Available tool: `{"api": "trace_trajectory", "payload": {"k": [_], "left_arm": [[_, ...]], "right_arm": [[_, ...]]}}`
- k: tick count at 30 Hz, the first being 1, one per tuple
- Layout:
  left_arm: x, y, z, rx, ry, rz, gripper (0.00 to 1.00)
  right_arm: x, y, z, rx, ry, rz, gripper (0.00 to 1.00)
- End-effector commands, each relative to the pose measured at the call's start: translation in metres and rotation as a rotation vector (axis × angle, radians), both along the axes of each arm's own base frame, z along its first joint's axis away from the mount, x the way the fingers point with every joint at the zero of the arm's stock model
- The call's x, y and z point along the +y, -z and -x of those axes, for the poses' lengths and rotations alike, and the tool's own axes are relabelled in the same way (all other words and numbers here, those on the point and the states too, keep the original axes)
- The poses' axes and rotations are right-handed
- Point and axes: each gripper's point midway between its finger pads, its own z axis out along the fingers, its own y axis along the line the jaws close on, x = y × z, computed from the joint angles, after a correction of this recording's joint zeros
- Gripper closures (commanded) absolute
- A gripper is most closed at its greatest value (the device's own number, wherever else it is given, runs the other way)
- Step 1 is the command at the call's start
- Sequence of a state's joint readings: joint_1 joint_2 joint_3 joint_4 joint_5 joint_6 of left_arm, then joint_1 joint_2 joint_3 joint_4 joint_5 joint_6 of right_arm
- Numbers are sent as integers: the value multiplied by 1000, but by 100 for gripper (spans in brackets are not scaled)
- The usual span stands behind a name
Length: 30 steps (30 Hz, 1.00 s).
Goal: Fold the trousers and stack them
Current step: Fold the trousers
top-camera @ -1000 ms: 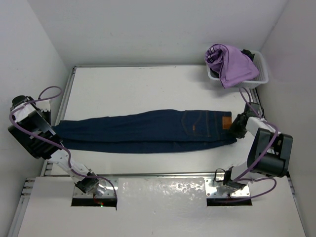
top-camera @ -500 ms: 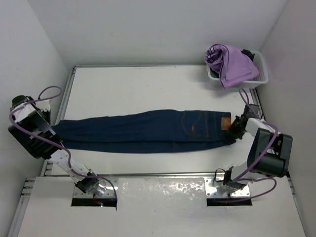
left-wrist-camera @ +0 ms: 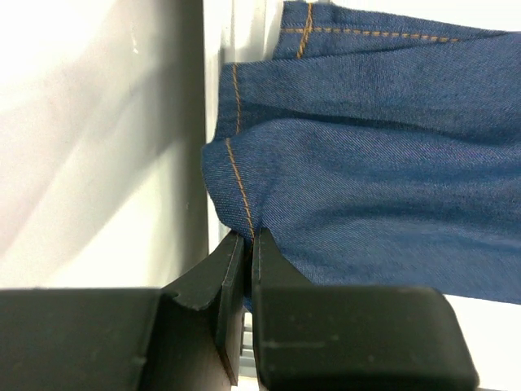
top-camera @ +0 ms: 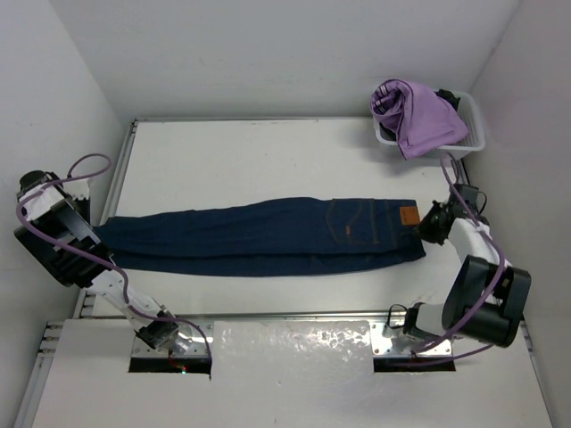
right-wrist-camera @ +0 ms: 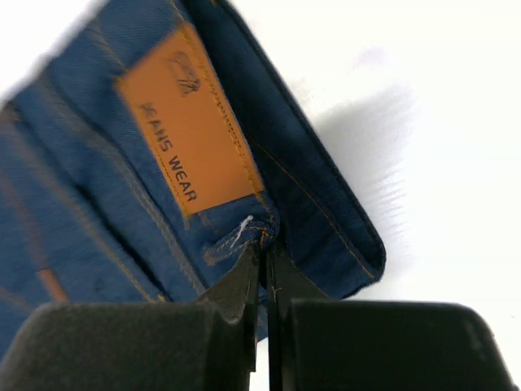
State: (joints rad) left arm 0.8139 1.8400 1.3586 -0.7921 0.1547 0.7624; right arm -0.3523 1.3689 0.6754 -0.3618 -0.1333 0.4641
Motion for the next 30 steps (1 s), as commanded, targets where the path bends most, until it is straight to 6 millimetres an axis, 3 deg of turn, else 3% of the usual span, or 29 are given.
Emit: {"api": "trace_trajectory", "payload": {"k": [1, 7, 12, 16, 18, 19, 20, 21, 22, 25, 26, 29, 30], "left_arm": [[19, -35, -18, -95, 3, -64, 100], [25, -61, -29, -140, 11, -85, 100], [28, -78, -25, -126, 13, -113, 100], [20, -76, -23, -129, 47, -94, 100], [12, -68, -20, -121, 56, -61, 100], [10, -65, -18, -117, 56, -48, 100], [5, -62, -17, -116, 60, -30, 100], [3, -60, -16, -113, 60, -22, 100], [2, -58, -17, -117, 62, -17, 100], [2, -56, -17, -114, 59, -15, 100], [3, -56, -17, -114, 58, -17, 100], [6, -57, -16, -108, 62, -29, 100], [6, -57, -17, -107, 63, -31, 100]], "right_arm": [[-12, -32, -13, -119, 43, 14, 100], [-20, -51, -1, -177, 111, -27, 100], [-34, -58, 21, -160, 164, -10, 100], [-27, -48, 23, -166, 169, -41, 100], [-16, -49, 17, -188, 82, -22, 98], [-8, -55, 9, -210, 0, 3, 93], [20, -70, -6, -240, -234, 89, 83], [37, -74, -7, -224, -367, 147, 77], [72, -79, -12, -230, -555, 229, 71], [117, -93, -29, -272, -884, 396, 55], [143, -98, -31, -305, -1028, 461, 49], [177, -85, -33, -288, -1279, 581, 40], [181, -72, -30, -239, -1342, 598, 39]]}}
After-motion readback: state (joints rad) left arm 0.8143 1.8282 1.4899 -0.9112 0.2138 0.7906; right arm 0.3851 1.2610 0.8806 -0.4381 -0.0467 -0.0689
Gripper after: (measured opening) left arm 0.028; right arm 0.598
